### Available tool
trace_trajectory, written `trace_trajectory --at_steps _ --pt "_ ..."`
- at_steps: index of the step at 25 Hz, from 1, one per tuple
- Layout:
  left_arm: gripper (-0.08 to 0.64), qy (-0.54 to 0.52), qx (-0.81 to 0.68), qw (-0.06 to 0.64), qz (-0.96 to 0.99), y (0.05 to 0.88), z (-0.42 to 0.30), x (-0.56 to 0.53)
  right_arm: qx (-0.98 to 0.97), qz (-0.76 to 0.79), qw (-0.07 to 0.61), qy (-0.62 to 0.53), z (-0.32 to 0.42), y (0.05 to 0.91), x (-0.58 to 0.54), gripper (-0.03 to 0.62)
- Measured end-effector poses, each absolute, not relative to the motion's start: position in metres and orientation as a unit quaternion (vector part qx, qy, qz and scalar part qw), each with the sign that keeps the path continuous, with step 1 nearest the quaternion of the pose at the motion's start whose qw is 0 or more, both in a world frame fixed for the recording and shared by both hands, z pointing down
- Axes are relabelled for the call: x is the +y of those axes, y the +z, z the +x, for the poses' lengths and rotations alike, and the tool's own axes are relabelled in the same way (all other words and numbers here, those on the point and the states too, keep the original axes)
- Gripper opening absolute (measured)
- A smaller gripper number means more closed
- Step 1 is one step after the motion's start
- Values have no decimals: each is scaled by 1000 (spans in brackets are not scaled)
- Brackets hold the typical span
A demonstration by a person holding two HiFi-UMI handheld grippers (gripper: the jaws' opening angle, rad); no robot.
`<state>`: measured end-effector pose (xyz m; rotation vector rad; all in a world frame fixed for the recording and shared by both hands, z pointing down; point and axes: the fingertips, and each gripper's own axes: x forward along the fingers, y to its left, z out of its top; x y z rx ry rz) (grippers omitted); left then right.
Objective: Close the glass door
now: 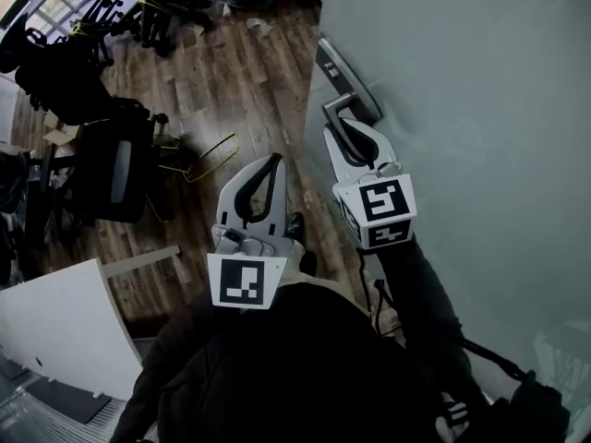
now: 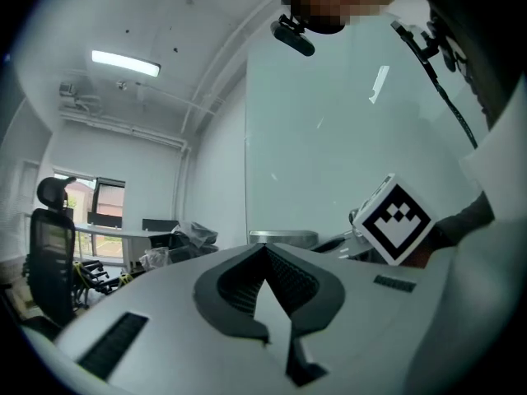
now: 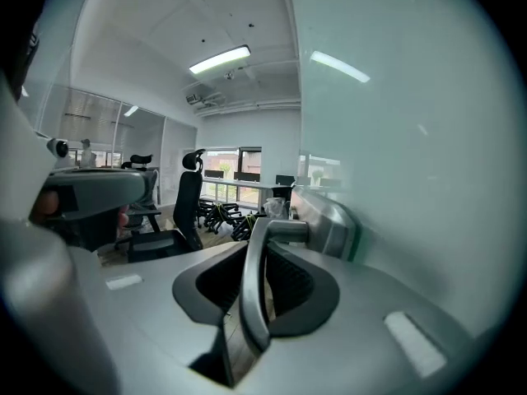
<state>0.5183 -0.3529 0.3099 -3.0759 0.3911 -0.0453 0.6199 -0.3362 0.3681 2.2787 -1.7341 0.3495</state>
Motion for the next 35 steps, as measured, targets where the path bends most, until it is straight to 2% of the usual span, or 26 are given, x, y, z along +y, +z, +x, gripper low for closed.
trace_trajectory --at_steps 8,17,35 --pt "-3 -38 215 15 -976 331 377 -327 -640 751 121 108 520 379 -342 66" --pt "-3 -30 276 8 -961 326 260 -329 -685 710 129 100 406 377 -353 64" --pt "-3 -24 361 32 -932 303 104 -254 -776 610 142 80 198 374 -314 66"
